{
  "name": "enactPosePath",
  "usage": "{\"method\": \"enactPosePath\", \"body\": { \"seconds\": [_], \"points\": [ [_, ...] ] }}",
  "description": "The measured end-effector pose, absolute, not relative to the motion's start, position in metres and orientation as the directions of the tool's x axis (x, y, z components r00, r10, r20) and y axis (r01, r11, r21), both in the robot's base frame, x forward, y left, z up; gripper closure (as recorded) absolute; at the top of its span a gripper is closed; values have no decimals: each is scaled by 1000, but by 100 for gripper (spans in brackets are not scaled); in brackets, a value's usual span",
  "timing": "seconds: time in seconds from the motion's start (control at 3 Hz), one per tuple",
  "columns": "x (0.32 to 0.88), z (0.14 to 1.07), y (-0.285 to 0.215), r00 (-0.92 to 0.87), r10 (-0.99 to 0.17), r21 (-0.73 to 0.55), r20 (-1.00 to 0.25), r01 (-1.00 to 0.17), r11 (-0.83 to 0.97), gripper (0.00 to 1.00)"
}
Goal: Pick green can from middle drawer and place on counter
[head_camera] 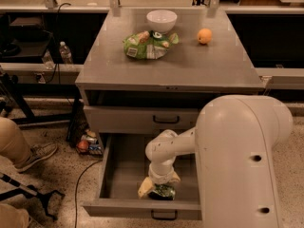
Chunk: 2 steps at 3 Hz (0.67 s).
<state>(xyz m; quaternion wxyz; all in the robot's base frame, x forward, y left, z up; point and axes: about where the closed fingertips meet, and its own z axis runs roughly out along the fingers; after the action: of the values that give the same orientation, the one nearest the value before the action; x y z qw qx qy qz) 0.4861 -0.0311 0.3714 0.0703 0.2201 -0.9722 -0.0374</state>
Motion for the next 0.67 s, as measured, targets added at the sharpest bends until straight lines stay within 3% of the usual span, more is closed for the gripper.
{"method": "enactPosePath", "body": {
  "seconds": [0.67],
  "points": [
    [479,351,-32,-875,-460,151,148,-440,885,41]
  ]
}}
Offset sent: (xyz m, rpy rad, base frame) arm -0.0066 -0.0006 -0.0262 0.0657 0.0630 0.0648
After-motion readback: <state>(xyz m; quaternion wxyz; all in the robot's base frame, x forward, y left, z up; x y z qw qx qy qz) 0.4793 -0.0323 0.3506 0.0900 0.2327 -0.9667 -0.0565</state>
